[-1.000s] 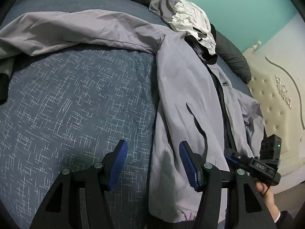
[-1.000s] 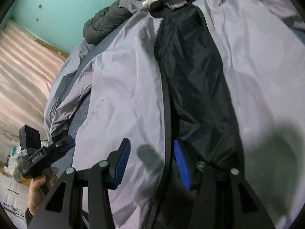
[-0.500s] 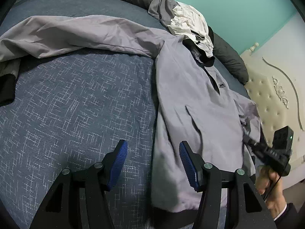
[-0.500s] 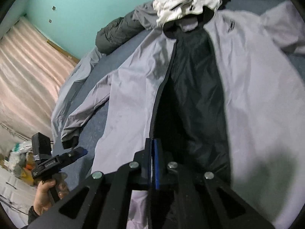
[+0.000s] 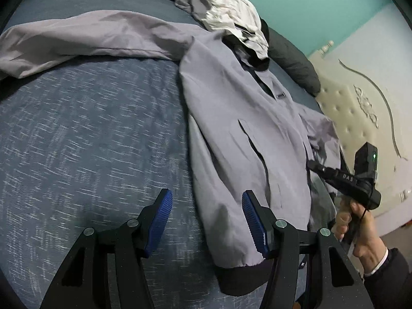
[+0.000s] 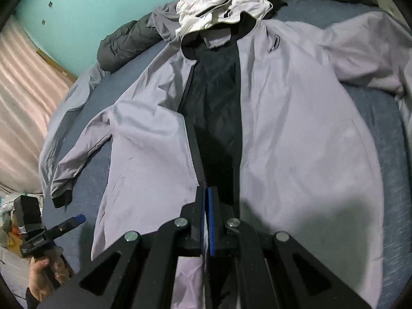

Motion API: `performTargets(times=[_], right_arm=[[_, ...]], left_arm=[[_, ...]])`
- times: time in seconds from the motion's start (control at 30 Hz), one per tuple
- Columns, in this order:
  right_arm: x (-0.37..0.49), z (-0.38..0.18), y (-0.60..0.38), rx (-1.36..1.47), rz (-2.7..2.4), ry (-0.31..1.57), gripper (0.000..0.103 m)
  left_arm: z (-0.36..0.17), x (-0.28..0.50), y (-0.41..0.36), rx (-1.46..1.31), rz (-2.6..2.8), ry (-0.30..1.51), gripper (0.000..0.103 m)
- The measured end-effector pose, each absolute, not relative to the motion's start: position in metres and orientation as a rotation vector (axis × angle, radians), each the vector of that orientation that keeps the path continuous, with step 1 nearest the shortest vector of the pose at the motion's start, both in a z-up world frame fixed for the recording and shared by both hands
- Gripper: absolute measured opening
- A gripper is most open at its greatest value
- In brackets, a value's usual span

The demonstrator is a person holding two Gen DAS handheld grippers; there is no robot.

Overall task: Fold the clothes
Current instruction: 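Move both open tools along the jacket to its black hem band, then grasp the black hem band with the left tool while the right tool grasps the hem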

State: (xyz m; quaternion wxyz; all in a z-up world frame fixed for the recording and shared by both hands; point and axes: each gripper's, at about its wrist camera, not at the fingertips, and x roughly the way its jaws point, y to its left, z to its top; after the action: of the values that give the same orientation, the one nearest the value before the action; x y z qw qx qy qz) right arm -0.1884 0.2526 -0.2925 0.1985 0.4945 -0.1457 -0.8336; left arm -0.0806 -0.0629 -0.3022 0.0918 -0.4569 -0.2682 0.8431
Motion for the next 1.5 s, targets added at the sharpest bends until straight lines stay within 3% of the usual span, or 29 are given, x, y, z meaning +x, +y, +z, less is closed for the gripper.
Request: performTargets(times=[0.2, 0.37, 0.6, 1.13, 1.17, 1.2, 1.3, 1.5], right_arm=[[-0.18, -0.276, 0.274, 1.336, -2.375, -0.471, 0.007], [-0.168, -0.257, 0.308, 1.379, -2.398, -0.432, 0.028], [-0.136, -0.262, 0.341, 1.512, -2.357, -0.332, 0.028], [-0.1, -0.25, 0.36, 1.436, -2.342, -0.453, 0.028], [-0.098, -0.251, 0.362, 1.437, -2.342, -0.462, 0.028], [-0.096, -0.252, 0.364, 1.438, -2.343, -0.472, 0.028], [-0.09, -0.253, 0.371, 1.436, -2.343, -0.499, 0.028], [-0.085, -0.249, 0.377, 1.418, -2.345, -0.515, 0.028]], left_arm=[[-0.296, -0.082, -0.047, -1.352, 2.482, -0.741, 0.059], [-0.284, -0.083, -0.037, -1.359, 2.49, -0.687, 0.052], [-0.29, -0.079, -0.022, -1.457, 2.44, -0.656, 0.052], [-0.297, -0.069, 0.015, -1.592, 2.4, -0.446, 0.052], [-0.299, -0.07, 0.015, -1.6, 2.404, -0.435, 0.048], [-0.301, -0.072, 0.016, -1.608, 2.409, -0.424, 0.035], [-0.3, -0.071, 0.013, -1.596, 2.404, -0.42, 0.013], [-0.279, -0.056, -0.011, -1.49, 2.441, -0.533, 0.007]])
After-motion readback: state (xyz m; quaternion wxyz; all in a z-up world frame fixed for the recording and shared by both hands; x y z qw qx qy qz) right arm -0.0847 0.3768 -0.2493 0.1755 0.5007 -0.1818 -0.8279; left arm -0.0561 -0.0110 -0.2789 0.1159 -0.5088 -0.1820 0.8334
